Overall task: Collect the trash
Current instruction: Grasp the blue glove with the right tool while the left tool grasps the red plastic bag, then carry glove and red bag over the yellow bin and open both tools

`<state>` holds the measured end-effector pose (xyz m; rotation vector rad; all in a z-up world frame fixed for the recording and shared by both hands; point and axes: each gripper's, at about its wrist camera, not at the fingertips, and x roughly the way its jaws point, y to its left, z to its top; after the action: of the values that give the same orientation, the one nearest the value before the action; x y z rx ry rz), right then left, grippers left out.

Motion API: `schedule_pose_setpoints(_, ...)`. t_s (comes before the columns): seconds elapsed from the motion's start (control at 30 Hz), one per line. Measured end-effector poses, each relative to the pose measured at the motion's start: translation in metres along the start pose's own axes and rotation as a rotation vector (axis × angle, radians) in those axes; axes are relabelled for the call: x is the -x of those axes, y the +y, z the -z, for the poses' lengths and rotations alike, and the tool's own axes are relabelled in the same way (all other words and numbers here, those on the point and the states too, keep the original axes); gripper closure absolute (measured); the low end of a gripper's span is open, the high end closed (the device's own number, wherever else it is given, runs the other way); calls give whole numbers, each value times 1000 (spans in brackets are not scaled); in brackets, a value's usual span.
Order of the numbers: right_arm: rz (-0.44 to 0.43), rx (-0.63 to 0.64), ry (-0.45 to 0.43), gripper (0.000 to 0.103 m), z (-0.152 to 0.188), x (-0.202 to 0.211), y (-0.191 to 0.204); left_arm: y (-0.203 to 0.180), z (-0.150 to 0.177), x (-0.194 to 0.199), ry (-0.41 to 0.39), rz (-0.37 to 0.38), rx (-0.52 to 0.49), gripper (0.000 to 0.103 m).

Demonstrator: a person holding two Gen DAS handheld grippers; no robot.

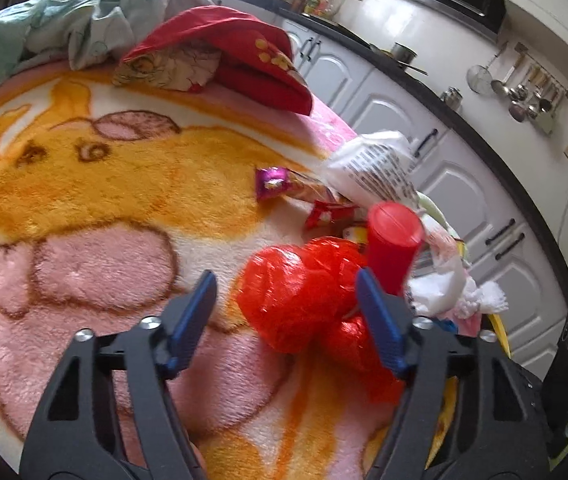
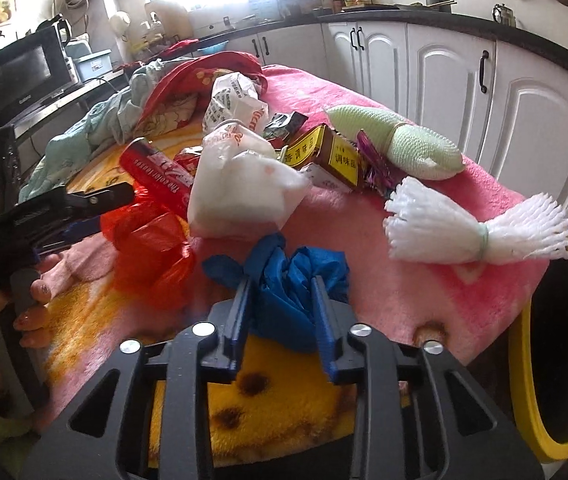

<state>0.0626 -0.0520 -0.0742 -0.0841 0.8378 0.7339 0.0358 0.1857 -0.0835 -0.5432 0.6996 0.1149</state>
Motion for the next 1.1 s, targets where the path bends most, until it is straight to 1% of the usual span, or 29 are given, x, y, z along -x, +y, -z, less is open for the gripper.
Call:
schedule_pose_setpoints(0.1,-16,6,6,84,3,4,3,-5,2,2,9,28,-24,64)
schedule_pose_setpoints(0.13,-21,9,6,86,4,6,4,-6,3,2,15,35,-32,73)
schedule_pose_setpoints(0.2,-30,15,5,88,4,9,6,-8,3,4,25,50,-41,83)
schedule_pose_setpoints(0.23,-35,21,4,89,4,10,7,-8,3,6,28,52,-48,92)
schedule_pose_setpoints(0.27,-40,26,2,90,4,13,7,-8,4,7,32,47,-55,95)
schedule_pose_setpoints(0.33,-52,33,-2,92,5,16,10,-7,5,12,45,34,-60,97)
schedule_pose_setpoints(0.4,-62,43,-7,93,4,19,12,-7,8,17,49,31,-66,98)
schedule_pose_setpoints(0.47,-75,57,-15,94,5,25,14,-8,9,24,47,13,-84,99)
schedule_pose_setpoints(0.6,-87,66,-23,94,4,33,14,-8,13,49,16,-26,-118,99)
schedule_pose_setpoints(0.7,-89,60,-42,94,3,43,11,-12,12,65,-11,-24,-125,99)
schedule_pose_setpoints(0.87,-82,21,-82,94,-1,60,-2,-42,5,82,-82,-4,-194,99)
schedule_pose_setpoints(1.1,-42,-7,-141,94,-2,89,-24,-93,0,76,-109,56,-272,99)
